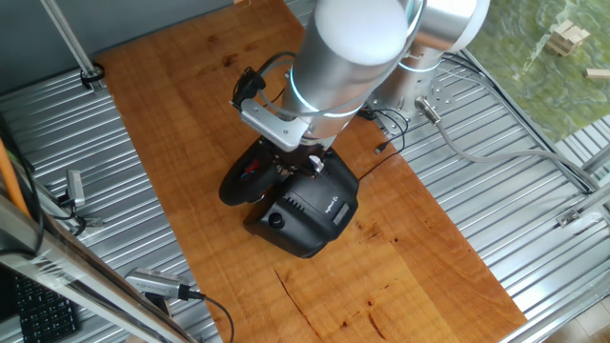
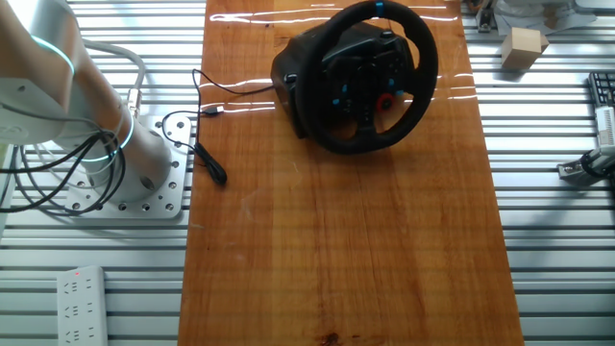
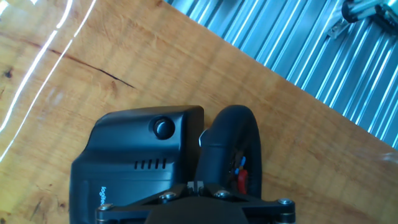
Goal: Rotate the steering wheel 90 degrees clockwise
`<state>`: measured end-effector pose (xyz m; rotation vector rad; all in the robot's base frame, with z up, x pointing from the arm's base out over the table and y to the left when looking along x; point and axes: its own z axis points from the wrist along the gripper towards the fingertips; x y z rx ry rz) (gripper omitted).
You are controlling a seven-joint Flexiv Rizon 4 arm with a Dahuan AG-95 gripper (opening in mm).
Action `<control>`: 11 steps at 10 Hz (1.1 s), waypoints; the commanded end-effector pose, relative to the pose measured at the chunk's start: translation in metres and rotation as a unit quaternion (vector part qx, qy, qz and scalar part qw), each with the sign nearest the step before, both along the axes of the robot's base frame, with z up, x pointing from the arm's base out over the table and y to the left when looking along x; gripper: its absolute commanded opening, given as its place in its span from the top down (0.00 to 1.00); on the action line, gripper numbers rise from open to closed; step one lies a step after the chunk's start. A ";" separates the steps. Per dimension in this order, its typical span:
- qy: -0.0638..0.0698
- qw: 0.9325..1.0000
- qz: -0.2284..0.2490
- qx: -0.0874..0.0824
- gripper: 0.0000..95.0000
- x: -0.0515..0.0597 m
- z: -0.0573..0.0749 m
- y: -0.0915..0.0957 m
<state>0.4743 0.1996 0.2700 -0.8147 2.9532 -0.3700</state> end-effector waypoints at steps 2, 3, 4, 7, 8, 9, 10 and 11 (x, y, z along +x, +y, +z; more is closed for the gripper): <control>0.012 1.000 -0.005 -0.008 1.00 0.004 0.004 0.005; 0.023 1.000 -0.007 -0.019 1.00 0.005 0.006 0.007; 0.025 0.999 -0.008 -0.020 1.00 0.005 0.005 0.007; 0.037 0.999 -0.015 -0.021 1.00 0.006 0.006 0.008; 0.037 0.999 -0.015 -0.020 1.00 0.006 0.006 0.008; 0.038 0.999 -0.016 -0.021 1.00 0.006 0.006 0.008; 0.038 0.999 -0.018 -0.021 1.00 0.006 0.007 0.009; 0.038 0.999 -0.021 -0.021 1.00 0.006 0.008 0.009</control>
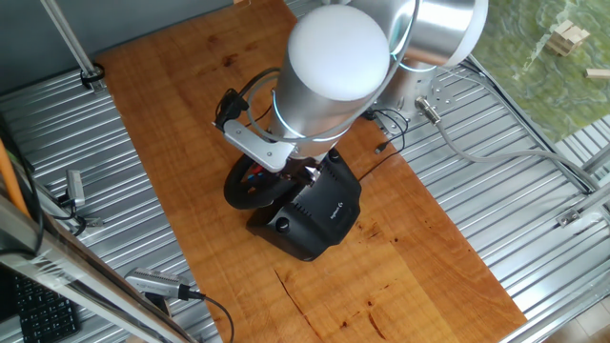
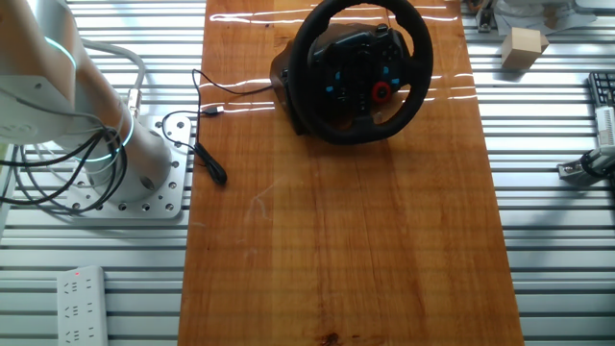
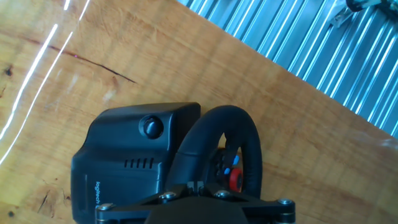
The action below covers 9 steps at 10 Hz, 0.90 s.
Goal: Rotate the steering wheel 90 degrees clockwise
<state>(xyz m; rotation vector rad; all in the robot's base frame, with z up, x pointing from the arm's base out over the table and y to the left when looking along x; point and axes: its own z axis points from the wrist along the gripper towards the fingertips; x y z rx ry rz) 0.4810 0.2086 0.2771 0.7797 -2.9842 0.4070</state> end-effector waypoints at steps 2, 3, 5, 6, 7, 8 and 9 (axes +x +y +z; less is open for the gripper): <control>0.001 1.000 -0.007 -0.002 1.00 0.000 0.004 0.003; -0.001 1.000 -0.011 -0.004 1.00 0.001 0.004 0.004; -0.005 1.000 -0.016 -0.003 1.00 0.002 0.005 0.004; -0.006 1.000 -0.020 -0.005 1.00 0.002 0.005 0.004; -0.006 1.000 -0.022 -0.005 1.00 0.002 0.006 0.003; -0.009 1.000 -0.027 -0.003 1.00 0.002 0.006 0.003; -0.011 0.999 -0.034 0.000 1.00 0.002 0.006 0.003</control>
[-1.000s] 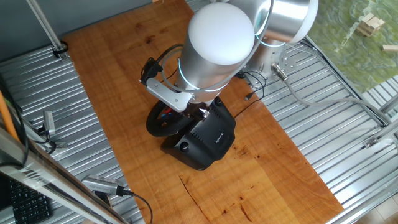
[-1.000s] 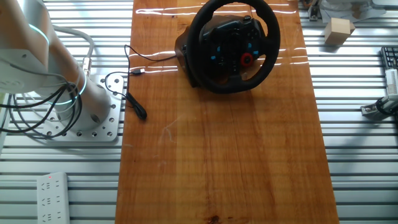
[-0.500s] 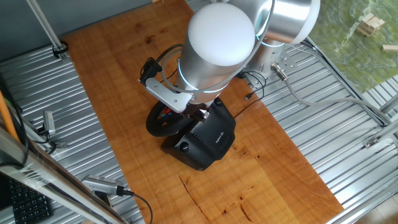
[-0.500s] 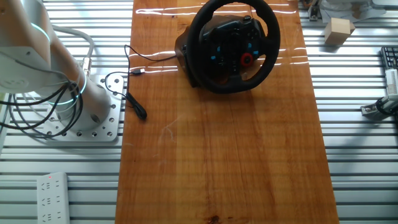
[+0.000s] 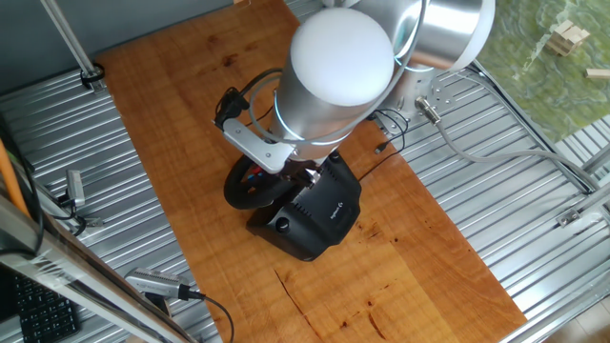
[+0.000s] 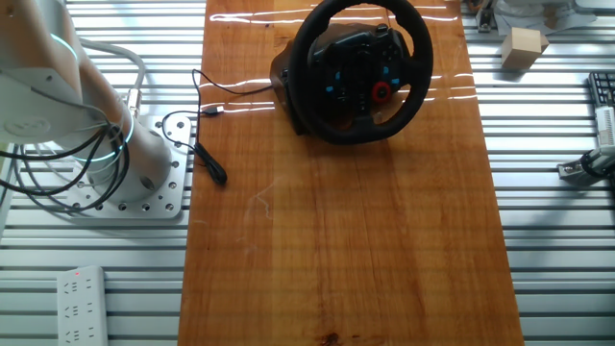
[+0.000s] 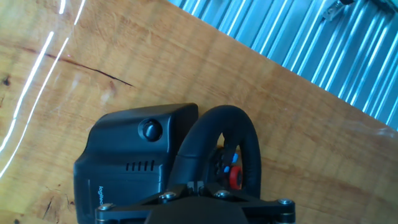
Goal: Rotate the steering wheel 90 degrees clockwise
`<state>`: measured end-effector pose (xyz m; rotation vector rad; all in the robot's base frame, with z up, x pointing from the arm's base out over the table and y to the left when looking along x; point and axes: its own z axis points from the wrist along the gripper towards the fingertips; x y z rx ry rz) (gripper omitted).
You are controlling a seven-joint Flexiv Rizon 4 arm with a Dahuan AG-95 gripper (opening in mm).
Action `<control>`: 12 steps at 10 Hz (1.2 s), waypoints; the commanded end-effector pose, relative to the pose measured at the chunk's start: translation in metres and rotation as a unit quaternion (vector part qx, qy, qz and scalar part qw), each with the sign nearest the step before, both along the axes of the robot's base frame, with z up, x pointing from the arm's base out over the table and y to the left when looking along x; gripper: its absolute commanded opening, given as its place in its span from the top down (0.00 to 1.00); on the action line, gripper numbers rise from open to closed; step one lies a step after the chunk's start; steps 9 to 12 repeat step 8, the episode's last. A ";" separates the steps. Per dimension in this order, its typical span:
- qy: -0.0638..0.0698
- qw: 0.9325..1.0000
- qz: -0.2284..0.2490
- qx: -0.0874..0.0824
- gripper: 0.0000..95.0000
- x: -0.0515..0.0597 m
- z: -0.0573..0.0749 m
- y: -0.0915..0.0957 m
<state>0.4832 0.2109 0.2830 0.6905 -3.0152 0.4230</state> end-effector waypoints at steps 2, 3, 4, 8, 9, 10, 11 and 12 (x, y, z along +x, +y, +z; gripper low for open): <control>0.000 1.000 -0.009 0.004 1.00 -0.001 0.000 0.000; 0.000 1.000 -0.009 0.004 1.00 -0.001 0.000 0.000; 0.000 1.000 -0.010 0.004 1.00 -0.001 0.000 0.000; -0.003 1.000 -0.017 0.007 1.00 -0.001 0.000 0.000; -0.003 1.000 -0.017 0.007 1.00 -0.001 0.000 0.000; -0.003 1.000 -0.017 0.007 1.00 -0.001 0.000 0.000; -0.003 1.000 -0.017 0.007 1.00 -0.001 0.000 0.000; -0.003 1.000 -0.017 0.007 1.00 -0.001 0.000 0.000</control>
